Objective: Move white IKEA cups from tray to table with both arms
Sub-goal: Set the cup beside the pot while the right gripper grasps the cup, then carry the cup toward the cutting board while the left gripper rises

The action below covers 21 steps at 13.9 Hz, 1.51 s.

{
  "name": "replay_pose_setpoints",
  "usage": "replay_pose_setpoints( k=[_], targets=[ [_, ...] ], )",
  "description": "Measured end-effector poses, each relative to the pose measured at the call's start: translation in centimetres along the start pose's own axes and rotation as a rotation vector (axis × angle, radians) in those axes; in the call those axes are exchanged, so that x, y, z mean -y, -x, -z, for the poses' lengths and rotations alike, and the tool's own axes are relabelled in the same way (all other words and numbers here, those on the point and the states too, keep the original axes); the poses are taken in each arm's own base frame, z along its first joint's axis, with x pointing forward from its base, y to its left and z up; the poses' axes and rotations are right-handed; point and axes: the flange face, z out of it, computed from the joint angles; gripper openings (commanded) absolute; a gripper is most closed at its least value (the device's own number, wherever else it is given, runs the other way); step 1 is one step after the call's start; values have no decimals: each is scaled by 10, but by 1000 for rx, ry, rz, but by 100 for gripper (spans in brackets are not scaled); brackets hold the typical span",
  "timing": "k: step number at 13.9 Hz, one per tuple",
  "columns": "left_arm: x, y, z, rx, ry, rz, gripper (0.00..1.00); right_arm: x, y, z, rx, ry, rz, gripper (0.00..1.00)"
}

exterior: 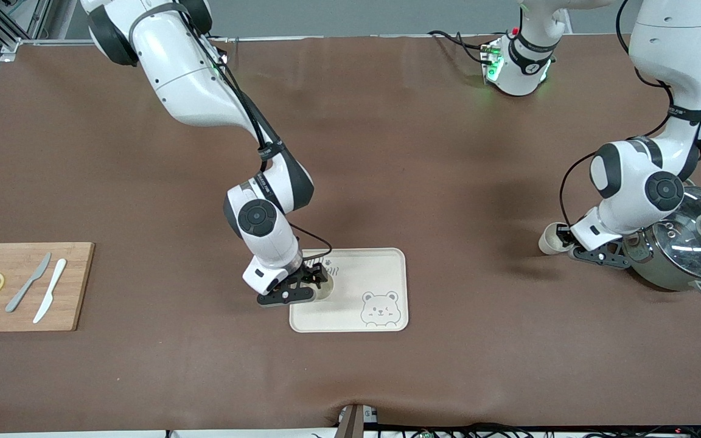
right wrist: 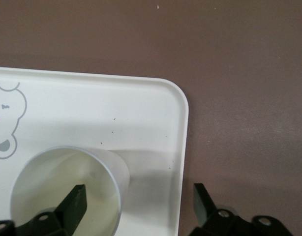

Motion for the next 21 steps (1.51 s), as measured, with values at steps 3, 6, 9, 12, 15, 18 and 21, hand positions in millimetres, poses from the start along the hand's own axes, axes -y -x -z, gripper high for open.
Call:
replay_pose_setpoints(
  k=[3,6,9,12,15,18,21],
  targets=[
    [-2,-2,-4,-13,-4,-5,100,1,-3,4,-10,-4,0,24],
    [-2,-5,4,-16,-3,-11,100,3,-6,8,-17,-8,0,1],
    [-1,-6,46,22,17,-17,100,3,-6,8,-19,-9,1,0],
    [-2,-4,102,49,24,-28,100,3,-6,8,-19,-9,1,0],
    [1,-20,161,24,20,18,100,4,-8,11,-19,-13,-3,0],
    [-20,-60,207,-51,3,148,100,5,-15,26,12,-4,-11,0],
    [-73,-95,209,-57,6,215,100,-7,-32,65,-9,-9,20,0]
  ],
)
